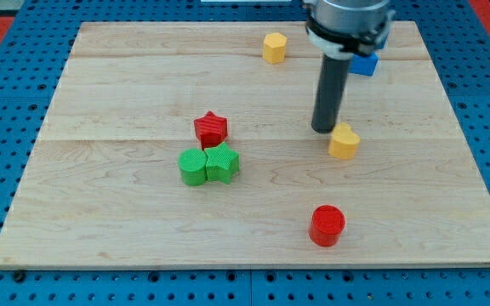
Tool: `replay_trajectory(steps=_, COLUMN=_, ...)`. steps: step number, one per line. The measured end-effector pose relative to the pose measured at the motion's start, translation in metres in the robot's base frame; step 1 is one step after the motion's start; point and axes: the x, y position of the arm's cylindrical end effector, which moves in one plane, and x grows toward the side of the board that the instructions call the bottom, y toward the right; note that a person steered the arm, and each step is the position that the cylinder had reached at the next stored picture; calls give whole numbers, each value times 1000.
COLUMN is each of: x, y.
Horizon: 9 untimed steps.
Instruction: Slide the yellow heart towards the blue triangle
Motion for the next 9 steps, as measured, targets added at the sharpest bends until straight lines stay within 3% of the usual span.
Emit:
replay_trajectory(steps=2, x=55, y=-26)
replay_trajectory(steps=3, x=80, y=12)
replay_trajectory(steps=5, x=-34, y=21)
replay_trajectory(steps=6, x=3, y=77)
replay_trajectory(steps=7, x=-2, y=109)
replay_trajectory(steps=8, x=-68, y=76)
replay_trajectory(steps=9, x=-103, y=-6)
